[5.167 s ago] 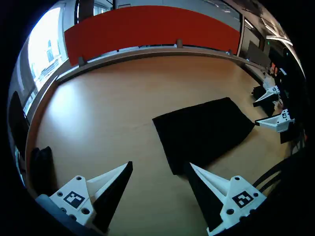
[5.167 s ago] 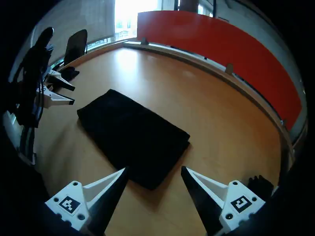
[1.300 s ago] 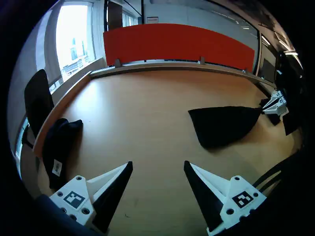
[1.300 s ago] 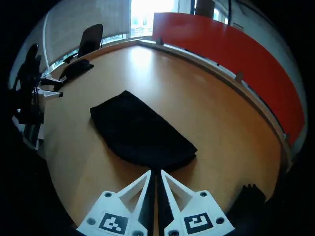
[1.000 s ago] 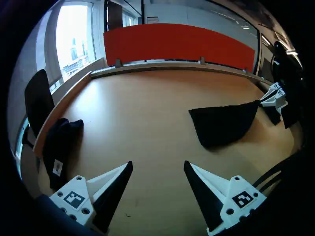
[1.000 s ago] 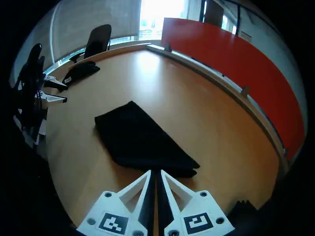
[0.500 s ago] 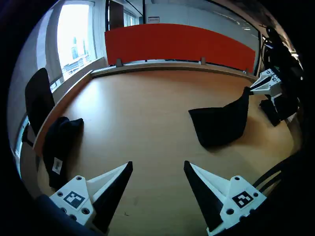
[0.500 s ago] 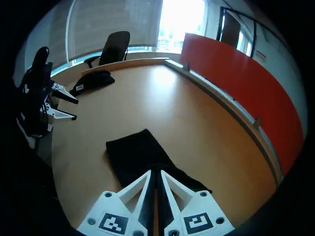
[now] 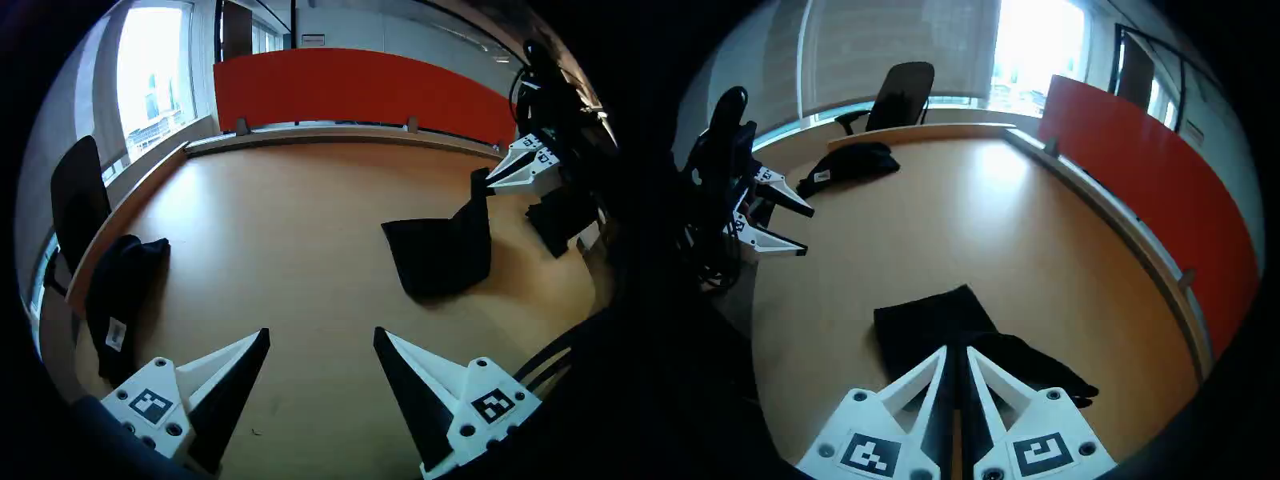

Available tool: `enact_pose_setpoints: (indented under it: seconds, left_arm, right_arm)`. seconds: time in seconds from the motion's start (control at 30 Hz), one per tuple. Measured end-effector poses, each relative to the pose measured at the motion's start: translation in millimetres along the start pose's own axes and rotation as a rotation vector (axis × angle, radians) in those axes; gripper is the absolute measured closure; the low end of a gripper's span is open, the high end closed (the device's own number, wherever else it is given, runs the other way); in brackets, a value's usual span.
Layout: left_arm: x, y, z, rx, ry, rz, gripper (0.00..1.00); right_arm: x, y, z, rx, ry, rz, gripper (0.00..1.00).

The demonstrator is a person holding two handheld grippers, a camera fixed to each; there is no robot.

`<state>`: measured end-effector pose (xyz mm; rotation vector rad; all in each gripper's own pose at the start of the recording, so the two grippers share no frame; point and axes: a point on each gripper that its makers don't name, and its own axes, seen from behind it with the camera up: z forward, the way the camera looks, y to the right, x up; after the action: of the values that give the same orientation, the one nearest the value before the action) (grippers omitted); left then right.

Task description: Fold towel

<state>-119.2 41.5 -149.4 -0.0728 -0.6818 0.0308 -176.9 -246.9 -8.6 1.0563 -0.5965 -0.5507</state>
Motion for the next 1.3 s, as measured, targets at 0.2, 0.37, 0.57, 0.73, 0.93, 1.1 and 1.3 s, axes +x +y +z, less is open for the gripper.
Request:
enact_pose_setpoints:
  seconds: [0.2,0.37,0.57,0.73,0.93,1.1,1.3]
  left_arm:
    - [0,-4.8,-5.7,0.014,0.011,-0.009,0.03]
    - [-4,-8.6,-7.8,0.027,0.010,-0.021,0.04]
    - [-5,-8.3,-7.7,0.029,0.011,-0.025,0.03]
    - [-3,-6.3,-6.4,0.024,0.015,-0.020,0.03]
    - [-3,-5.3,-4.8,0.020,0.013,-0.017,0.03]
    - [-4,-6.4,-4.3,0.023,0.011,-0.016,0.03]
    - [-3,-8.5,-4.3,0.028,0.011,-0.017,0.03]
  right_arm:
    - [7,-26,36.0,0.092,-0.031,-0.048,0.98]
    - [0,-50,68.6,0.165,-0.073,-0.054,0.98]
    - [-13,-66,91.4,0.207,-0.113,-0.036,0.98]
    - [-18,-67,92.9,0.207,-0.127,-0.024,0.97]
    - [-22,-64,90.7,0.199,-0.131,-0.017,0.92]
    - [-23,-62,88.3,0.195,-0.127,-0.013,0.73]
    - [-25,-62,86.0,0.190,-0.125,-0.006,0.31]
